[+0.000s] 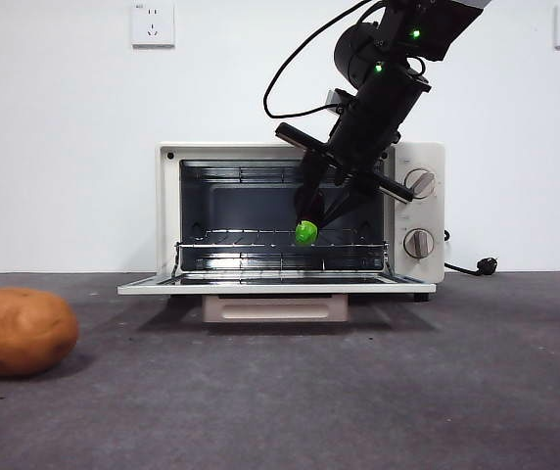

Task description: Take the eggplant from the table,put the eggplant in the oven

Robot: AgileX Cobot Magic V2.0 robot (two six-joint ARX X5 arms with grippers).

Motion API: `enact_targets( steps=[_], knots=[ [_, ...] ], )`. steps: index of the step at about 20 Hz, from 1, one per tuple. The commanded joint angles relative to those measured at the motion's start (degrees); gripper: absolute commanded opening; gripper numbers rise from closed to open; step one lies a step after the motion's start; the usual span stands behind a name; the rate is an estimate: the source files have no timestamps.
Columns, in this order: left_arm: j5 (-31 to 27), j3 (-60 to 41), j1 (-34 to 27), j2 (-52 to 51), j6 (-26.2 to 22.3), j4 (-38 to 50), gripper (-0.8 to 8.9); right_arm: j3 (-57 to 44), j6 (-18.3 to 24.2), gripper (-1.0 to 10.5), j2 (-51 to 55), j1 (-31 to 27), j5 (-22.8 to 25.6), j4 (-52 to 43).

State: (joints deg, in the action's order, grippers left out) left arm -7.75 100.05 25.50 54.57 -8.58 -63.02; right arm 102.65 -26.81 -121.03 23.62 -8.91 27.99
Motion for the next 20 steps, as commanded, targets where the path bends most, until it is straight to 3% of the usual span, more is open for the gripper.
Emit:
enact_targets(
  steps=[1, 8, 12, 20],
  knots=[
    [0.28, -0.2, 0.48, -0.26, -0.59, -0.11, -0.06, -0.11, -0.2, 2.8, -1.75, -0.07, 1.07, 0.76],
    [0.28, -0.2, 0.74, -0.31, -0.59, -0.2, -0.06, -0.11, 0.07, 2.9, -1.7, 0.0, 1.86, 0.22],
    [0.26, -0.2, 1.51, -0.31, -0.59, -0.17, -0.06, -0.07, 1.44, 4.5, -1.7, 0.07, 0.61, 0.37],
    [0.22, -0.2, 1.97, -0.22, -0.63, -0.37, -0.06, -0.04, 2.99, 4.5, 0.98, 0.44, 0.37, 1.64]
  ],
)
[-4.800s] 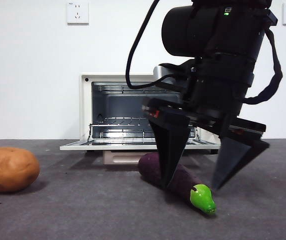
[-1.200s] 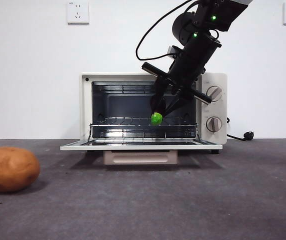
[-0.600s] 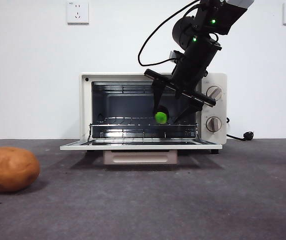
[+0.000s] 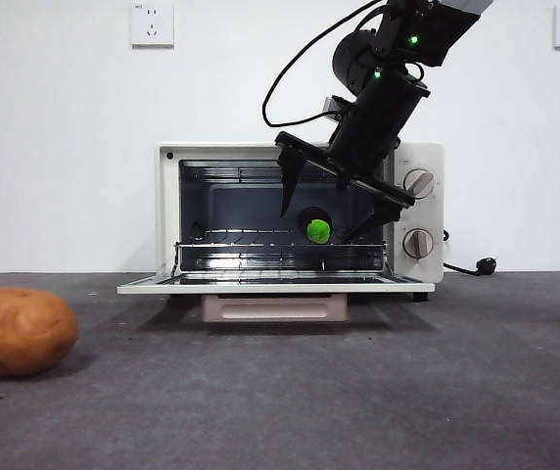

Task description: Take the eggplant from the table,put the eggplant in the oven

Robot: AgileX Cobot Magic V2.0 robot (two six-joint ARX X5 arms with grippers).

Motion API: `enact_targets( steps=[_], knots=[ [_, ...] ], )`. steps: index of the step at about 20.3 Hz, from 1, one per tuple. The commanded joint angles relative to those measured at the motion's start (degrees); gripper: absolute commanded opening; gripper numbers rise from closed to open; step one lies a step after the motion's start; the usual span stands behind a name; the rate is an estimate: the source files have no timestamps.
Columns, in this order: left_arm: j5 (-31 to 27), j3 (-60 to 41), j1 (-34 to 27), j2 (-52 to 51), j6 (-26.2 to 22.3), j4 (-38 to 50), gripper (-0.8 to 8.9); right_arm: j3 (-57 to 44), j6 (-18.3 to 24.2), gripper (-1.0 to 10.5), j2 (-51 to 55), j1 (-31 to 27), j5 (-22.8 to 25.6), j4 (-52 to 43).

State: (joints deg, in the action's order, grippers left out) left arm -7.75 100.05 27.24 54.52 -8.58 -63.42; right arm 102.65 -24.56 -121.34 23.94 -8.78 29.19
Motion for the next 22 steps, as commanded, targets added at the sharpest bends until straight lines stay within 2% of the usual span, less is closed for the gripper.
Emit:
enact_targets(
  steps=[1, 3, 9, 11, 12, 15, 22],
  knots=[
    [0.22, -0.2, 0.24, -0.13, -0.63, 0.02, -0.06, -0.04, 0.74, 4.5, 2.03, 0.13, 0.26, 0.98],
    [0.22, -0.2, 0.22, 0.0, -0.63, 0.02, -0.06, -0.04, 1.18, 4.5, 3.65, 0.13, 0.24, 2.73],
    [0.24, -0.2, 0.24, 0.02, -0.63, 0.02, -0.06, -0.04, 8.13, 4.5, 11.54, 0.85, -0.26, 12.94],
    [0.24, -0.2, 0.24, 0.0, -0.63, 0.02, -0.06, -0.04, 10.05, 4.5, 15.3, 1.25, -2.58, 16.52],
    [0.24, -0.2, 0.24, 0.0, -0.63, 0.02, -0.06, -0.04, 10.29, 4.5, 17.42, 1.25, -4.92, 18.12],
    [0.24, -0.2, 0.24, 0.02, -0.63, 0.02, -0.06, -0.04, 11.1, 4.5, 22.56, 1.27, -7.85, 20.61],
    [0.24, -0.2, 0.22, 0.02, -0.63, 0.04, -0.06, -0.04, 13.07, 4.4, 36.39, 1.25, -8.15, 23.26]
  ],
)
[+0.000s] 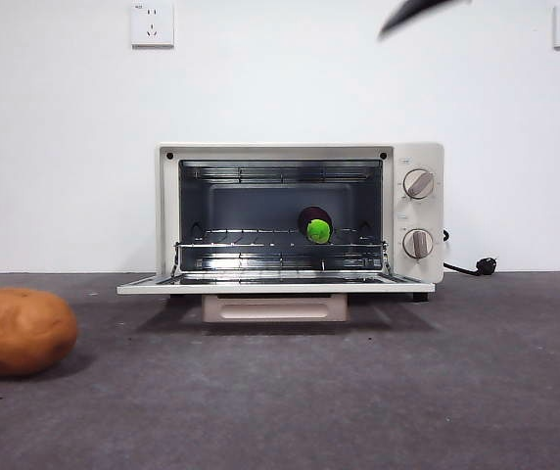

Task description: Take the eggplant from the table,put the eggplant in the oven

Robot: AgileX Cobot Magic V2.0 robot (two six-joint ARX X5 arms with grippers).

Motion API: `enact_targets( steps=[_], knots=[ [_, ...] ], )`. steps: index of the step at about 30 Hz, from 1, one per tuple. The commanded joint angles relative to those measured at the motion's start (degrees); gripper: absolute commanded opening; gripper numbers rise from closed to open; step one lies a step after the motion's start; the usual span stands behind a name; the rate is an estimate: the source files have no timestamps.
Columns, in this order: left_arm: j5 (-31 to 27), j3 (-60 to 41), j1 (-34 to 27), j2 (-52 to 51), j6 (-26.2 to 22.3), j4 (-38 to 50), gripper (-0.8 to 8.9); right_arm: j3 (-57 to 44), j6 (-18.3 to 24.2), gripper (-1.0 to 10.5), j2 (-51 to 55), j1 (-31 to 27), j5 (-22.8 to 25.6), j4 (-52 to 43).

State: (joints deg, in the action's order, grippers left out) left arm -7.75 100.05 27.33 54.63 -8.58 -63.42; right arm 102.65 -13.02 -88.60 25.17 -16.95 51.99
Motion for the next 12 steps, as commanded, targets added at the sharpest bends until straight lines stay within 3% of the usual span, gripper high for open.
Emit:
enact_targets(
  steps=[1, 12],
  knots=[
    [0.24, -0.2, 0.13, -0.02, -0.63, 0.04, -0.06, -0.04, 1.95, 4.4, 6.08, -0.02, 0.31, 0.81],
    [0.24, -0.2, 0.13, 0.22, -0.63, 0.07, -0.06, -0.04, 4.48, 4.4, 23.98, -0.02, 3.04, 3.58]
  ],
)
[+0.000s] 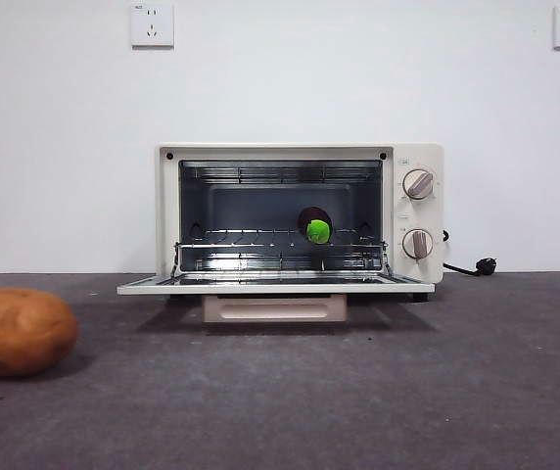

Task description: Take the eggplant from the table,put the eggplant in the oven

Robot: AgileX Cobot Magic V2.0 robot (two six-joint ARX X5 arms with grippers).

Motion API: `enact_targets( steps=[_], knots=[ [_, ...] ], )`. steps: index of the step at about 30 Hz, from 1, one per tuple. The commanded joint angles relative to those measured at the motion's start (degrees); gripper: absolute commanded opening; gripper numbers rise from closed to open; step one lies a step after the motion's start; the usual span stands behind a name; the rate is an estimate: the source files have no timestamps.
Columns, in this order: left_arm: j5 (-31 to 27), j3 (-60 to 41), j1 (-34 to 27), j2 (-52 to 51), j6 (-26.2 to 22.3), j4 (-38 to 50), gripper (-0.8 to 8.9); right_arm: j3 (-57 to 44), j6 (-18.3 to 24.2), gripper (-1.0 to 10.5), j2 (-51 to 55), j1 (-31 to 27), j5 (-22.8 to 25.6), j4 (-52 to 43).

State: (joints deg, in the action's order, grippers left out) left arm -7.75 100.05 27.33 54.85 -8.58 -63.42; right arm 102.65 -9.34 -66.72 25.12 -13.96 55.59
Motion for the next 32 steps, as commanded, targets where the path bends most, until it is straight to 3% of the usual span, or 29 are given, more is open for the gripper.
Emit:
enact_targets(
  steps=[1, 15, 17, 21, 32],
  knots=[
    [0.24, -0.2, 0.13, 0.02, -0.63, 0.07, -0.06, -0.04, 0.83, 4.4, 3.56, 0.02, 0.07, 0.0],
    [0.24, -0.2, 0.13, 1.77, -0.66, 0.07, -0.06, -0.04, 0.83, 4.3, 8.85, 0.02, 0.02, 1.66],
    [0.24, -0.2, 0.13, 2.25, -0.92, 0.2, -0.06, -0.04, 0.85, 3.3, 8.85, 0.02, 0.02, 2.73],
    [0.24, -0.2, 0.09, 3.8, -1.18, 1.25, -0.06, -0.04, 3.02, -0.1, 8.83, 0.02, -0.7, 4.26],
    [1.84, -0.2, -3.89, 10.38, -1.64, 3.93, -0.06, -0.04, 3.96, -0.1, 9.53, 0.04, -1.14, 6.78]
  ],
)
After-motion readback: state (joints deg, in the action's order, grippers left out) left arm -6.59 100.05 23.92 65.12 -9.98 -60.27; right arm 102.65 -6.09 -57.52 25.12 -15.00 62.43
